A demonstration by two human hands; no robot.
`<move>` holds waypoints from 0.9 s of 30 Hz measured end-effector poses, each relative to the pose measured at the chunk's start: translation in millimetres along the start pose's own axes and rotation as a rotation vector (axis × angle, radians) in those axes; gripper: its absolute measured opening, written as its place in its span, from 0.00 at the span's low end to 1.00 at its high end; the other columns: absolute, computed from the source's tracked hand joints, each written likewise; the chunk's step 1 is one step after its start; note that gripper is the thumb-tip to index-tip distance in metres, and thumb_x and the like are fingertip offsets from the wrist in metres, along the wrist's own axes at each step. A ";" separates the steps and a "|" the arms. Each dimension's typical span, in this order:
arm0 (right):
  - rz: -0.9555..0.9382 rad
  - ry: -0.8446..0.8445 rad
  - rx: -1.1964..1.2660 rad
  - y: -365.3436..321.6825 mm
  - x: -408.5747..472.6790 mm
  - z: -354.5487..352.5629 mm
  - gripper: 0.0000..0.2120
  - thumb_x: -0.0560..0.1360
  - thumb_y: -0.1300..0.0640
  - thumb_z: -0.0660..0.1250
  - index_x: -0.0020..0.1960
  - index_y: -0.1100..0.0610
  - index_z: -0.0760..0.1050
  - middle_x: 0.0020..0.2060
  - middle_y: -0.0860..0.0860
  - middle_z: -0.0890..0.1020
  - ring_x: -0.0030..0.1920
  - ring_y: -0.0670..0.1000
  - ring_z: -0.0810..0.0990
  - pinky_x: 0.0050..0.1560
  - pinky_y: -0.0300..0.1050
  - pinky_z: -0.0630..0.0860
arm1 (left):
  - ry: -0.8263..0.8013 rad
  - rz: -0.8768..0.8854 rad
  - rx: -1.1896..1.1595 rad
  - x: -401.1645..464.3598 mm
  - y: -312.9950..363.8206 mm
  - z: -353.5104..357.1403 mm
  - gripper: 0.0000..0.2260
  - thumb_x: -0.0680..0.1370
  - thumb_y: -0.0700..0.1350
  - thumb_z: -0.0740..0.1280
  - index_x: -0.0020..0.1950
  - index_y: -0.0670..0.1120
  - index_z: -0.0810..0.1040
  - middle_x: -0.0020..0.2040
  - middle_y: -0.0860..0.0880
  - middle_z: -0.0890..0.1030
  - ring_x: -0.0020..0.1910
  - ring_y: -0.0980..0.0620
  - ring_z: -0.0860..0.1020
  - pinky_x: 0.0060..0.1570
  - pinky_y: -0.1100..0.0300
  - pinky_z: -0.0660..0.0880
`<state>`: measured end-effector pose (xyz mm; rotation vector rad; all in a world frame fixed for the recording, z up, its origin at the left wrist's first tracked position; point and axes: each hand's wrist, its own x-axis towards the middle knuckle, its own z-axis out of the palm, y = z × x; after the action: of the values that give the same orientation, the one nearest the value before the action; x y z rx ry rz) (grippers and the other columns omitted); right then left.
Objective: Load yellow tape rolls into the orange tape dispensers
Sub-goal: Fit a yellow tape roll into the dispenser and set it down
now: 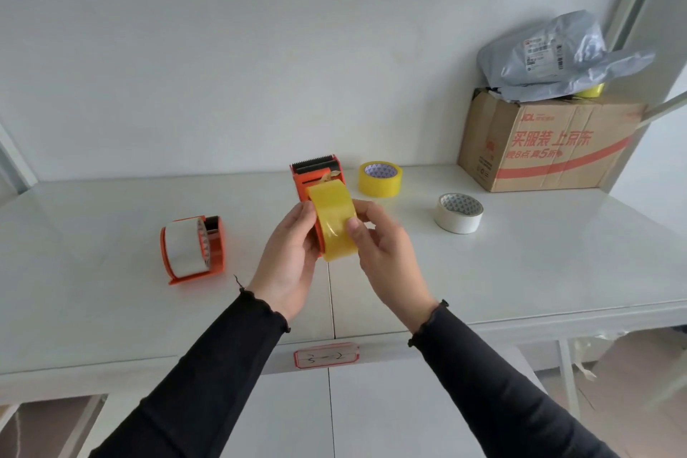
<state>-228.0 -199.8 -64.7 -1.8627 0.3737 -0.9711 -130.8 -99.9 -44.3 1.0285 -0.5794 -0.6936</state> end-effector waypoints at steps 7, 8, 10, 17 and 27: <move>-0.031 -0.053 -0.012 -21.2 -9.8 -10.7 0.06 0.79 0.58 0.67 0.54 0.57 0.72 0.46 0.51 0.76 0.29 0.45 0.70 0.32 0.40 0.69 | 0.019 0.092 0.149 -18.1 -2.7 16.0 0.18 0.81 0.51 0.64 0.65 0.40 0.73 0.54 0.46 0.83 0.52 0.53 0.82 0.51 0.55 0.76; -0.003 -0.038 0.062 -27.8 -5.1 -17.1 0.06 0.80 0.60 0.66 0.56 0.58 0.72 0.47 0.54 0.76 0.29 0.44 0.72 0.32 0.38 0.68 | 0.020 0.115 0.189 -19.7 -2.6 16.1 0.15 0.81 0.48 0.64 0.64 0.41 0.73 0.53 0.48 0.84 0.50 0.55 0.82 0.49 0.59 0.76; 0.004 -0.021 0.057 -38.4 8.4 -28.0 0.11 0.80 0.59 0.66 0.62 0.54 0.73 0.53 0.55 0.75 0.33 0.50 0.77 0.34 0.39 0.73 | -0.003 0.133 0.241 -24.3 -2.7 17.5 0.12 0.82 0.45 0.63 0.63 0.43 0.74 0.51 0.52 0.85 0.48 0.59 0.82 0.44 0.67 0.76; -0.020 0.057 -0.096 -41.1 27.3 -24.3 0.07 0.77 0.54 0.70 0.43 0.57 0.81 0.41 0.54 0.82 0.34 0.54 0.78 0.32 0.58 0.80 | -0.101 0.160 0.223 -38.6 -4.4 26.9 0.13 0.82 0.41 0.63 0.65 0.41 0.71 0.55 0.47 0.83 0.48 0.54 0.84 0.46 0.65 0.77; -0.176 0.242 -0.290 -30.3 46.4 -42.8 0.07 0.80 0.61 0.64 0.44 0.59 0.76 0.50 0.51 0.79 0.47 0.47 0.78 0.51 0.45 0.77 | -0.198 0.124 0.265 -55.6 -9.7 31.0 0.13 0.81 0.42 0.65 0.64 0.42 0.71 0.52 0.43 0.85 0.50 0.47 0.84 0.51 0.57 0.79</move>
<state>-235.5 -240.2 -7.9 -2.0690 0.5240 -1.3261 -191.6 -78.9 -46.7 1.1651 -0.9186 -0.6229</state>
